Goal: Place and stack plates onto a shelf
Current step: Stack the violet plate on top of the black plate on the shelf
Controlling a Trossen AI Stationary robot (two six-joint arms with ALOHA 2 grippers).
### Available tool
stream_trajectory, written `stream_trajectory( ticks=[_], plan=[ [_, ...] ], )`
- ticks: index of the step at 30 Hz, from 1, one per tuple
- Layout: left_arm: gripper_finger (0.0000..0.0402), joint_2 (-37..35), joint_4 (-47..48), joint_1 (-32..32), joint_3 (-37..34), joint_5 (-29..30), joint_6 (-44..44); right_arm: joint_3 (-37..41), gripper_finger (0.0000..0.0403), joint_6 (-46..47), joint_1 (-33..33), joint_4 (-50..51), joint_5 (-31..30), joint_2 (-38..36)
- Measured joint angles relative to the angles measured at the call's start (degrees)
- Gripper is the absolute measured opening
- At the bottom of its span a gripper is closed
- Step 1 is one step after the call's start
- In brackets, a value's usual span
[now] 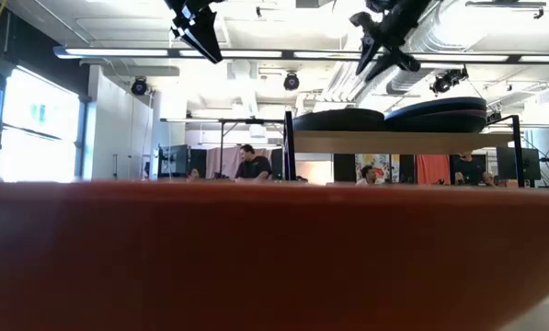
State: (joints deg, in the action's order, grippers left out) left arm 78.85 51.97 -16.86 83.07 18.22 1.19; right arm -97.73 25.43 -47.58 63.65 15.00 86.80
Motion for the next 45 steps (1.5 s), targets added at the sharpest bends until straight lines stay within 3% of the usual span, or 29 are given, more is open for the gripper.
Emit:
stream_trajectory(
  ticks=[3,8,19,28,39,45],
  plan=[
    [0.009,0.0,1.9,0.0,0.0,-5.8,-2.4,-1.0,0.0099,-0.6,4.4,5.3,0.9,0.0],
    [0.009,0.0,4.5,0.6,0.0,-10.5,-7.2,-0.2,0.0099,-1.1,15.3,12.9,1.6,0.0],
    [0.009,0.1,6.9,6.8,-0.8,-10.9,-9.0,8.3,0.0099,4.3,42.9,14.7,-1.7,0.0],
    [0.009,0.2,6.9,11.1,-0.8,-10.9,-15.1,18.1,0.0099,13.4,59.3,6.1,-2.1,0.0],
    [0.009,0.2,6.9,14.2,-0.8,-10.5,-25.5,29.4,0.0099,16.2,73.0,-3.9,-2.5,0.0],
    [0.009,0.7,7.0,16.9,-0.7,-10.2,-31.2,34.3,0.0099,16.1,77.8,-7.9,-8.3,0.0]
  ],
)
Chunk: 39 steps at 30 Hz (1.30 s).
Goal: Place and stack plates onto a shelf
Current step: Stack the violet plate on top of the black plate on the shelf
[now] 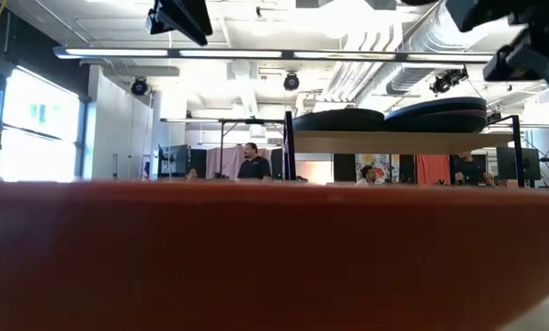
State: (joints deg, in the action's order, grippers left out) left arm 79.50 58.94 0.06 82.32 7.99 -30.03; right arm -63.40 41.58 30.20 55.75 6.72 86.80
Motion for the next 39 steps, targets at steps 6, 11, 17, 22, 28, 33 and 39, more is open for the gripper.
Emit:
stream_trajectory(
  ticks=[6,11,17,22,28,33,39],
  plan=[
    [0.009,1.0,-0.1,3.5,0.1,0.1,-7.9,4.6,0.0099,-0.5,2.2,-3.5,-2.1,0.0],
    [0.009,1.8,-0.3,6.9,0.1,0.2,-11.0,9.2,0.0099,0.4,3.3,-8.0,-3.4,0.0],
    [0.009,3.0,-0.3,10.1,0.1,0.3,-14.4,13.0,0.0099,3.4,3.3,-8.2,-6.3,0.0],
    [0.009,4.6,-0.2,12.1,0.0,0.3,-15.4,15.5,0.0099,3.0,3.3,-10.2,-6.5,0.0],
    [0.009,7.1,-0.5,13.2,0.0,0.3,-15.4,17.6,0.0099,3.4,3.3,-12.6,-5.8,0.0],
    [0.009,8.9,-0.5,13.2,0.0,0.3,-15.4,17.6,0.0099,0.5,3.3,-13.6,-5.8,0.0],
    [0.009,10.1,-0.6,13.2,0.0,0.3,-15.4,17.6,0.0099,-0.7,3.2,-14.0,-5.8,0.0]
  ],
)
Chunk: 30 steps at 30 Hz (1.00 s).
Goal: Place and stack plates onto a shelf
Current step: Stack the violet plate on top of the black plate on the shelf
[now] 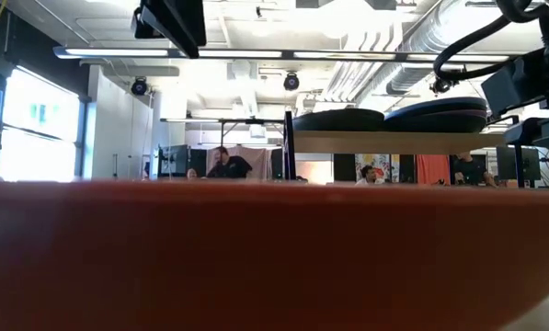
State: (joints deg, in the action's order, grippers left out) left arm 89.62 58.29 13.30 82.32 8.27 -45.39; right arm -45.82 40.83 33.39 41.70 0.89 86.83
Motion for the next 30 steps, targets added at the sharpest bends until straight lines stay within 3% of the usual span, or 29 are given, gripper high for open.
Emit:
stream_trajectory(
  ticks=[18,21,26,30],
  plan=[
    [0.009,0.3,-0.1,0.0,0.0,0.0,0.0,0.0,0.0097,-0.1,0.0,-3.6,1.3,0.5],
    [0.009,0.3,-0.1,0.0,0.0,0.0,0.0,0.0,0.008,0.8,0.0,-3.5,1.4,0.7],
    [0.009,0.3,-0.1,0.0,0.0,0.0,0.6,0.0,0.0014,2.4,0.0,-3.5,1.6,0.7],
    [0.009,0.3,-0.1,0.0,0.0,0.0,0.6,0.0,0.0008,3.6,0.0,-3.6,1.8,0.7]
  ],
)
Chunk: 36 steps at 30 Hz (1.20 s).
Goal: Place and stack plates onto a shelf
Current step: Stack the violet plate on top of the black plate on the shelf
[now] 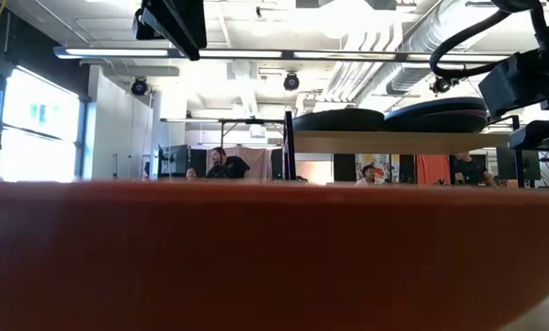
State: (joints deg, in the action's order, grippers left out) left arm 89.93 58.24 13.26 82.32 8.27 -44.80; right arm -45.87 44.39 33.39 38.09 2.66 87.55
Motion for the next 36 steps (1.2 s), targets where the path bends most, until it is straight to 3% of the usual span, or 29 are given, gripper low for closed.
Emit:
stream_trajectory(
  ticks=[15,28,36],
  plan=[
    [0.009,0.0,0.0,0.0,0.0,0.0,0.0,-5.7,0.0,-0.8,0.0,0.9,4.0,-0.2],
    [0.009,0.0,0.0,0.0,0.0,0.0,0.0,-16.7,0.0,-3.4,0.0,10.6,1.7,-0.2],
    [0.009,0.0,0.0,0.0,0.0,0.9,0.0,-19.6,0.0,-3.4,0.0,13.3,1.8,-0.2]
  ],
)
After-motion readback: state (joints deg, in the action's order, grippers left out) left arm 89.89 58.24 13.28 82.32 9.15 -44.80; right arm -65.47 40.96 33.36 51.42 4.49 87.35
